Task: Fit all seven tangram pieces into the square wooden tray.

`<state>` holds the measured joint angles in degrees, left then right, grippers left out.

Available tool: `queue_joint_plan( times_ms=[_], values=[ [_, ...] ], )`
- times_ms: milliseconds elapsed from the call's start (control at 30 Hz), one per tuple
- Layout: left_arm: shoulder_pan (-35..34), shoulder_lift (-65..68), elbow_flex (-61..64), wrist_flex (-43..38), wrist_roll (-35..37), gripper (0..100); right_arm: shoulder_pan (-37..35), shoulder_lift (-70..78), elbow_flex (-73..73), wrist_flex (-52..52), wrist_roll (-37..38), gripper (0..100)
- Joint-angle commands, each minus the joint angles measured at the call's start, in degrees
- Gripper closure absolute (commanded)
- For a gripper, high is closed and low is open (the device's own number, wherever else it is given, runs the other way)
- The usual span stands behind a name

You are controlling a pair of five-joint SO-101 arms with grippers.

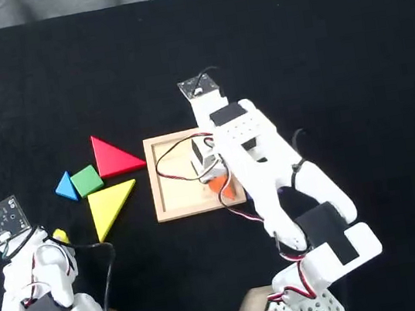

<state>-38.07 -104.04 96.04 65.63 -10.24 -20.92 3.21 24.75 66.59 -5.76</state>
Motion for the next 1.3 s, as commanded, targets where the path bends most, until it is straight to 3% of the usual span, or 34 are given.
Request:
queue_joint_plan(
  times_ms=[0,233,733,900,1267],
  values=[
    [0.5,-0.2,0.4,0.1,0.0,80,2.9,-0.7,0.0,-1.7,-0.4,96.9],
    [0.5,-0.2,0.4,0.1,0.0,80,2.3,-0.6,0.1,-1.3,-0.1,84.3],
    [0.5,-0.2,0.4,0.1,0.0,80,0.8,-3.7,-2.1,1.3,2.5,84.5],
    [0.5,-0.2,0.4,0.1,0.0,80,-2.1,-8.3,-1.4,1.7,7.6,99.3],
    [0.5,-0.2,0.4,0.1,0.0,80,6.6,-1.4,1.8,-2.1,8.0,96.3]
  ],
)
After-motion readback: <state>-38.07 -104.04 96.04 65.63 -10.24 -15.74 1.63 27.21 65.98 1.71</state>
